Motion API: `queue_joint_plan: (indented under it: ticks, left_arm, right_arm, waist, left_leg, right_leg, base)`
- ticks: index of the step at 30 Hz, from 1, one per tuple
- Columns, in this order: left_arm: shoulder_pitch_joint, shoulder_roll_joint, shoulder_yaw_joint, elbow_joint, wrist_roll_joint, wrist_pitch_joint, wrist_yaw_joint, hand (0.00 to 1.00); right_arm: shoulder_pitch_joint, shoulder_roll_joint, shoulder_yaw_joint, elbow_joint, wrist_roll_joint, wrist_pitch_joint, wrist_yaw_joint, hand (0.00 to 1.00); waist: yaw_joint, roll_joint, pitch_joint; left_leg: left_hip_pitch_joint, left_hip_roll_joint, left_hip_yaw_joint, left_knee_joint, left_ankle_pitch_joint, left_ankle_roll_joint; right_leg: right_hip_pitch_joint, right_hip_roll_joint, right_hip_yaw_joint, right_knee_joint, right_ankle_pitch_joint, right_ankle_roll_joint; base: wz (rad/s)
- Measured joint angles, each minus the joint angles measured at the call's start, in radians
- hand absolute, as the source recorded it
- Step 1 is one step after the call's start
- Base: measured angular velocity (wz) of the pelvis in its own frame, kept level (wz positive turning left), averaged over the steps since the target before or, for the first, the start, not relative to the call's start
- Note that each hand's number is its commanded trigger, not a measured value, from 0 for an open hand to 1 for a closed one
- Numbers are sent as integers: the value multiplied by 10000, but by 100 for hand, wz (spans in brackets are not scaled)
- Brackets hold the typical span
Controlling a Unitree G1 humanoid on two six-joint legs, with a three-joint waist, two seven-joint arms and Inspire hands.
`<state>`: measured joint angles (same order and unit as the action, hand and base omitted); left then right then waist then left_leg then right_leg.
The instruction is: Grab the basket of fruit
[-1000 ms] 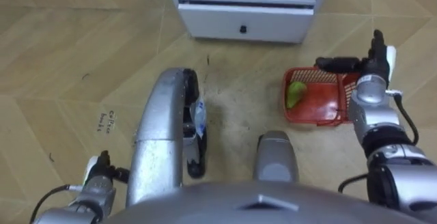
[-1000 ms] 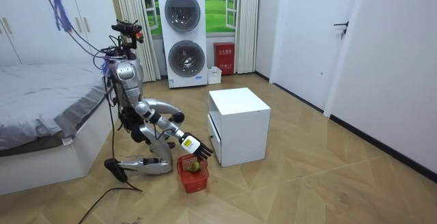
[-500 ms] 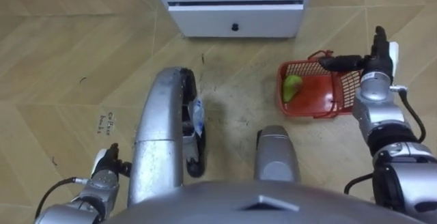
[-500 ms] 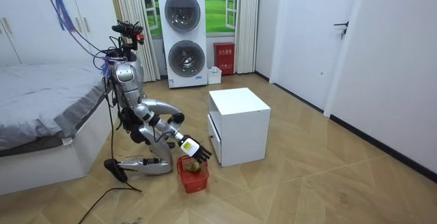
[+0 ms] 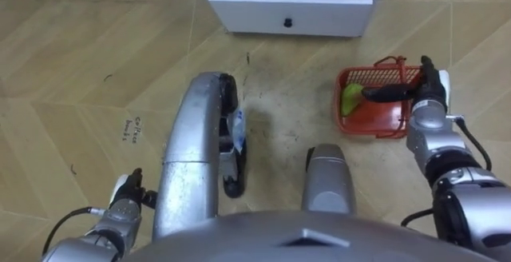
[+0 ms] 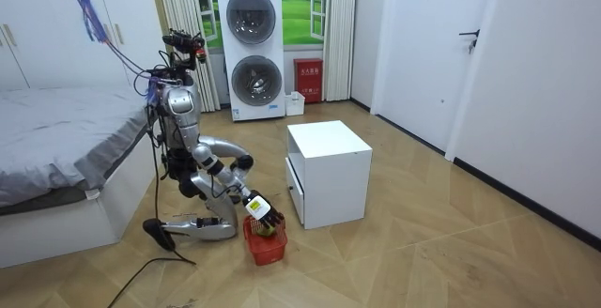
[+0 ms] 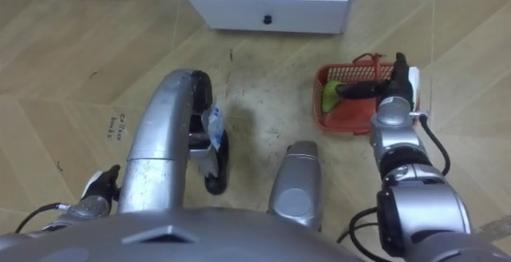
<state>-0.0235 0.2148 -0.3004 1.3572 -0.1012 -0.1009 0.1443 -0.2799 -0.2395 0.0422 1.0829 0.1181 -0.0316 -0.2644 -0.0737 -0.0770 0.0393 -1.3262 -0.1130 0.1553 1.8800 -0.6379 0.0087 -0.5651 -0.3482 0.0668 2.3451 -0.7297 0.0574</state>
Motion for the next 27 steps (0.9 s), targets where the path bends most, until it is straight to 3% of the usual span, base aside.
queue_joint_plan:
  ticks: [5, 15, 23, 24, 25, 27]
  left_arm:
    - [-67, 13, -1, -9, -76, 45, -206, 0]
    - [-153, 7, 9, -16, -48, 93, -442, 0]
    - [-175, 7, 26, -165, -28, 294, -481, 0]
    - [-194, 8, 26, -177, -35, 298, -491, 0]
    - [-212, 7, 26, -178, -39, 300, -521, 0]
    - [-230, 9, 27, -185, -40, 306, -611, 0]
  right_arm:
    - [-156, -55, 138, 137, 199, 3, 184, 0]
    - [-163, -465, 142, 1270, 1303, 37, 804, 0]
    - [28, -466, 158, 1672, 1635, 169, 959, 2]
    - [57, -467, 183, 1712, 1648, 192, 1001, 44]
    - [56, -469, 204, 1822, 1693, 206, 1070, 100]
    - [57, -469, 242, 1999, 1736, 240, 1154, 100]
  waist:
    - [180, 23, 17]
    - [530, 151, 39]
    - [547, 238, 18]
    - [548, 236, 19]
    - [552, 236, 19]
    - [559, 236, 19]
  left_leg:
    - [-225, 171, 148, -5, 10, -20]
    - [-339, 213, 194, -4, 21, -44]
    - [-400, 265, 180, -4, 27, -55]
    - [-407, 291, 185, -3, 27, -55]
    - [-411, 294, 181, -3, 27, -55]
    - [-413, 300, 171, -3, 28, -57]
  right_leg:
    - [-268, -12, -1, 90, -16, 32]
    - [-278, -23, -194, 121, -25, 48]
    - [-348, 13, -218, 123, -25, 49]
    - [-363, 30, -218, 122, -25, 49]
    - [-372, 59, -216, 122, -26, 49]
    - [-378, 88, -213, 122, -26, 50]
  base:
    - [5]
    - [5]
    - [0]
    - [0]
    - [0]
    - [0]
